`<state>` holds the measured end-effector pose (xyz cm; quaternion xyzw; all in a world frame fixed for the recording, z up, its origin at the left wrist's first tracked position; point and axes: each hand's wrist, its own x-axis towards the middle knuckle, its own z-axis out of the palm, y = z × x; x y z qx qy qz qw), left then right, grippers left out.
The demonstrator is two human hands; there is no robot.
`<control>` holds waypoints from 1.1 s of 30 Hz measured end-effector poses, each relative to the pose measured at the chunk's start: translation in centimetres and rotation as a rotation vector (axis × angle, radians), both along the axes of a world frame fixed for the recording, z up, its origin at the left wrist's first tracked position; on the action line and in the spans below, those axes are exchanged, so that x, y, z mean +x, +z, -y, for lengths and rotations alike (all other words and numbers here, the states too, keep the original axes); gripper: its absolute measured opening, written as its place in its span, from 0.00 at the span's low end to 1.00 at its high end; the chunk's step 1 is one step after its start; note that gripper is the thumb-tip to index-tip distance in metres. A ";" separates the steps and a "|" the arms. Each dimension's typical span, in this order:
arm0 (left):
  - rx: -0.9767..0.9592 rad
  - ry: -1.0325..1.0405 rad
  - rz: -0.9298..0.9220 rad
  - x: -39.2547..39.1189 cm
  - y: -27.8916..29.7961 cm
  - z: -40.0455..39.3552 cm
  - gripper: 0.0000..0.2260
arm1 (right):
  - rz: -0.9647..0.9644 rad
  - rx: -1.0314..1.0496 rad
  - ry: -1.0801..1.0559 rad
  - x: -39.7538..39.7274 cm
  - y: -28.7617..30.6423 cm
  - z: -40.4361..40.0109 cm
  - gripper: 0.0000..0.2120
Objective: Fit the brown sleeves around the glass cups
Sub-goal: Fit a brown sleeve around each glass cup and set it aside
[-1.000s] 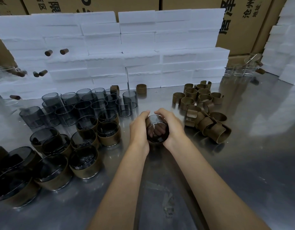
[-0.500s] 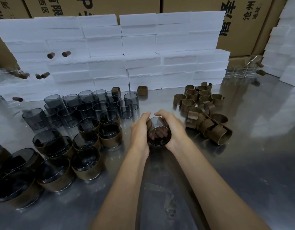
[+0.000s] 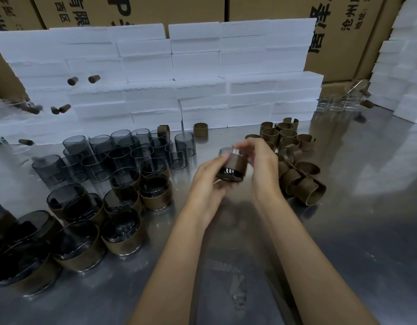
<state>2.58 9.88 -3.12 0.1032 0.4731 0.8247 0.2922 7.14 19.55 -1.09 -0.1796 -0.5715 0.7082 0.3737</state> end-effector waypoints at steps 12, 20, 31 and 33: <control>0.390 0.010 0.252 -1.5 0.0 2.0 0.19 | 0.268 0.389 0.167 -0.8 -1.9 2.5 0.31; -0.047 0.180 0.002 -1.4 0.4 1.5 0.17 | 0.251 0.456 -0.027 -0.4 -1.8 2.4 0.24; -0.591 0.613 -0.844 -0.8 0.4 2.6 0.13 | 0.411 0.684 0.216 -0.9 -3.8 4.6 0.19; -0.619 0.618 -0.901 -0.6 0.7 2.7 0.13 | 0.369 0.722 0.276 -0.9 -4.1 5.0 0.15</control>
